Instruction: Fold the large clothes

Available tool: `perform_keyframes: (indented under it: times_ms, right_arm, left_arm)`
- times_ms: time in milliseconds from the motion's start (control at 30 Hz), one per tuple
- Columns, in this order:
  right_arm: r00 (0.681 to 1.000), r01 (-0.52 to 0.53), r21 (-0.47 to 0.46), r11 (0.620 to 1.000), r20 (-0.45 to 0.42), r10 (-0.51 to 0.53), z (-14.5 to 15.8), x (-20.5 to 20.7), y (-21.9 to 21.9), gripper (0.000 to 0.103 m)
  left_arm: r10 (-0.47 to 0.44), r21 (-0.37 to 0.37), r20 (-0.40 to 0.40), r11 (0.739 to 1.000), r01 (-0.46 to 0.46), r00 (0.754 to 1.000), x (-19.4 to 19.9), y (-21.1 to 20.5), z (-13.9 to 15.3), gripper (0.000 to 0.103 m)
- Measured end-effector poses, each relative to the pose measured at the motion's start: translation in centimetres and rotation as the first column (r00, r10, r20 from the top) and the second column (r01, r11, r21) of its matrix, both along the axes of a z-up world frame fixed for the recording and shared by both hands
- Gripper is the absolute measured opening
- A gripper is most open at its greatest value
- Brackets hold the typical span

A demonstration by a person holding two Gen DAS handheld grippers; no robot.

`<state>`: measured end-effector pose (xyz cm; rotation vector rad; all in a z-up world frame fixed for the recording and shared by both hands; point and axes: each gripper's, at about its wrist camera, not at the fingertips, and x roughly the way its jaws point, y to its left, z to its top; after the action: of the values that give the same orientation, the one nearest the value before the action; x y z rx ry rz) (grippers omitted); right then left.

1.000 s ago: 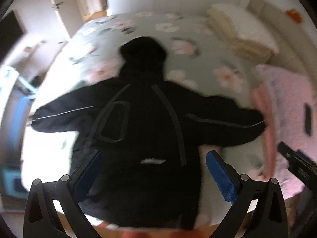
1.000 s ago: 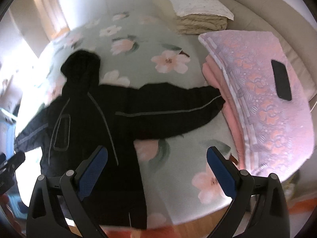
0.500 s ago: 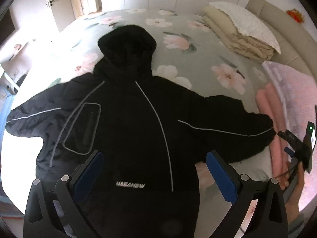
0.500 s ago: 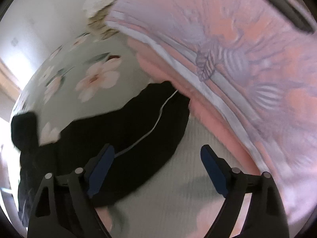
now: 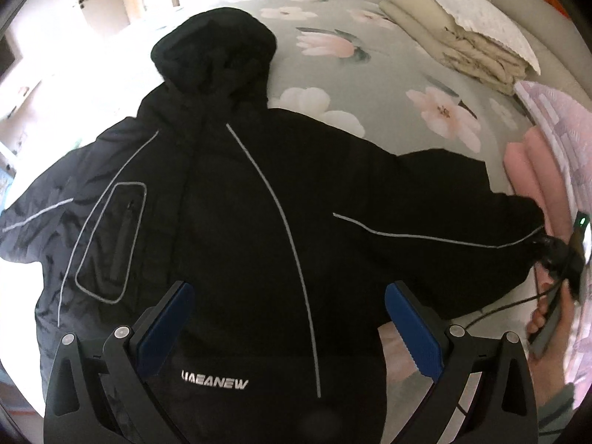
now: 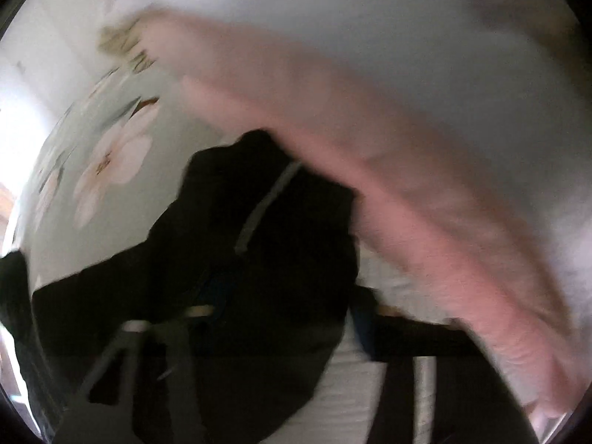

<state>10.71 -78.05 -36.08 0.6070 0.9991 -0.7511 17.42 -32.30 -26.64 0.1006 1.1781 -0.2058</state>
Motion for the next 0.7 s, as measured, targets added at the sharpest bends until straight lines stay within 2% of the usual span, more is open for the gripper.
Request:
perform_keyframes:
  times_ms: [100, 133, 167, 200, 267, 333, 367, 433, 500, 567, 633, 700]
  right_arm:
    - [0.995, -0.096, -0.154, 0.983, -0.037, 0.091, 3.7, 0.4, 3.5, 0.011]
    - [0.994, -0.1, -0.252, 0.963, -0.062, 0.087, 5.6, -0.1, 4.4, 0.01]
    - [0.996, -0.078, -0.309, 0.948, -0.074, 0.058, 6.8, -0.9, 4.5, 0.01]
    - [0.998, -0.046, -0.323, 0.945, -0.063, 0.027, 7.4, -2.1, 4.0, 0.01]
    - [0.998, -0.018, -0.262, 0.965, -0.07, -0.001, 6.4, -3.2, 2.3, 0.01]
    - [0.993, -0.032, -0.241, 0.97, -0.121, 0.003, 4.2, -3.2, 1.9, 0.01]
    - [0.982, -0.069, -0.249, 0.966, -0.185, 0.023, 2.2, -2.5, 2.2, 0.01]
    - [0.968, -0.104, -0.251, 0.962, -0.247, 0.041, -0.1, -1.8, 2.5, 0.01]
    - [0.957, -0.106, -0.177, 0.979, -0.284, 0.052, -3.2, -1.8, 1.7, 0.01]
    - [0.953, -0.115, -0.179, 0.977, -0.297, 0.058, -3.8, -1.4, 1.8, 0.011]
    - [0.947, -0.135, -0.195, 0.971, -0.314, 0.069, -3.4, -1.1, 2.5, 0.011]
    - [0.955, -0.138, -0.187, 0.973, -0.285, 0.081, -2.2, -1.3, 3.1, 0.01]
  left_arm:
    - [-0.05, 0.025, 0.01, 0.998, 0.049, 0.999, 0.8, -1.3, -1.1, 0.103]
    - [-0.071, 0.029, 0.007, 0.997, 0.071, 0.997, 1.3, -1.9, -1.6, 0.103]
    - [-0.088, 0.026, 0.007, 0.996, 0.088, 0.996, 1.7, -2.4, -2.0, 0.103]
    - [-0.101, 0.019, 0.006, 0.995, 0.101, 0.995, 2.3, -2.9, -2.6, 0.103]
    - [-0.122, 0.012, -0.002, 0.992, 0.122, 0.993, 3.2, -4.0, -4.0, 0.103]
    - [-0.143, 0.021, -0.009, 0.989, 0.143, 0.99, 4.0, -4.9, -5.9, 0.103]
    - [-0.153, 0.03, -0.018, 0.988, 0.153, 0.988, 4.3, -5.3, -6.8, 0.103]
    - [-0.164, 0.035, -0.057, 0.986, 0.166, 0.985, 5.0, -5.8, -9.2, 0.103]
    - [-0.149, 0.02, -0.138, 0.988, 0.153, 0.979, 5.7, -5.8, -11.9, 0.102]
    - [-0.136, 0.004, -0.148, 0.99, 0.138, 0.98, 5.8, -5.5, -13.0, 0.103]
    - [-0.152, 0.013, -0.119, 0.988, 0.154, 0.981, 5.4, -5.4, -12.4, 0.102]
    - [-0.162, -0.007, -0.09, 0.987, 0.162, 0.983, 4.7, -4.7, -11.0, 0.102]
